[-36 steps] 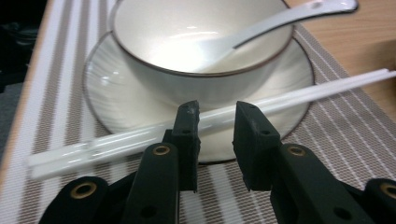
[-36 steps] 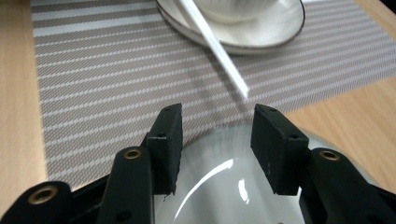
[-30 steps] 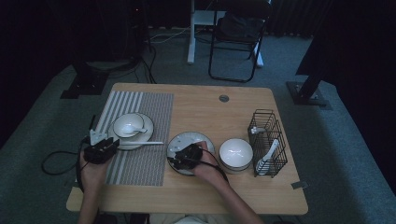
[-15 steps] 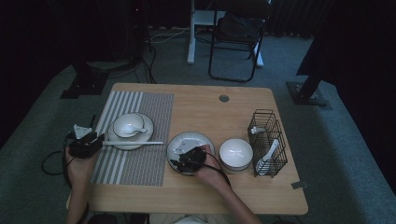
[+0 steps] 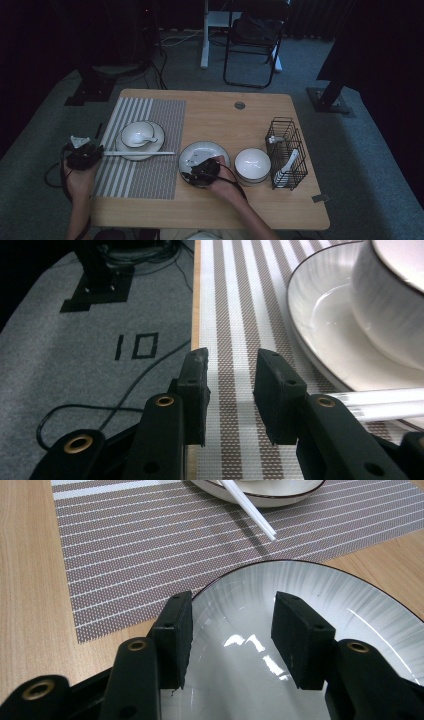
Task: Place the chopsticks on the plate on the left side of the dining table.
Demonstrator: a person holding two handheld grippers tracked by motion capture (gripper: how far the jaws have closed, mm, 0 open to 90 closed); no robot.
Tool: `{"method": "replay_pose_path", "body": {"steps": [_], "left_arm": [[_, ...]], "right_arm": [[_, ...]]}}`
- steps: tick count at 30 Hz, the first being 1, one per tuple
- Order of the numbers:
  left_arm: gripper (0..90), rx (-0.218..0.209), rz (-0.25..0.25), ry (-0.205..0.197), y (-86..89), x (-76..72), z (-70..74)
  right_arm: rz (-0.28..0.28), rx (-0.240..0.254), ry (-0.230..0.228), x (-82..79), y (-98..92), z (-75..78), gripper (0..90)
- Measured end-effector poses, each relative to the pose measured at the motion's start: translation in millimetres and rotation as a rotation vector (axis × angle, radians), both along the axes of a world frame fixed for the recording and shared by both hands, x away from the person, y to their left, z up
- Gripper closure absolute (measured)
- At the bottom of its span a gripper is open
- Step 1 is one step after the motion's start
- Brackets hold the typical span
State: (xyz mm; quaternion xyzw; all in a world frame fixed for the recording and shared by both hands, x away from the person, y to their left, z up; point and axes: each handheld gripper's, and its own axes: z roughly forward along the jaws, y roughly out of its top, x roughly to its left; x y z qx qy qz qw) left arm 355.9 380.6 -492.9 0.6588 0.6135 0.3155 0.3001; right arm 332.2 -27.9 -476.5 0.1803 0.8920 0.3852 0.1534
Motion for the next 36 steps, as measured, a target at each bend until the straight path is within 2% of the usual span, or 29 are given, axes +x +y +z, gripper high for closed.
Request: {"method": "replay_pose_path", "body": {"steps": [7,19,25,36], "left_arm": [[67.7,-0.011,-0.003,0.014,0.4,0.4,-2.9],[67.6,-0.015,-0.008,0.006,-2.3,-0.2,-2.0],[67.2,-0.022,0.005,-0.007,0.5,-2.4,0.1],[66.8,-0.019,-0.008,-0.077,-5.2,-14.0,17.7]], "right_arm": [[0.0,0.0,0.001,0.1,0.0,0.0,50.5],[-0.001,0.002,0.004,-0.2,-0.1,-1.0,50.5],[-0.005,0.006,0.001,-1.1,-1.1,-1.4,50.5],[-0.009,0.028,-0.009,-9.2,-6.0,3.2,49.9]]}}
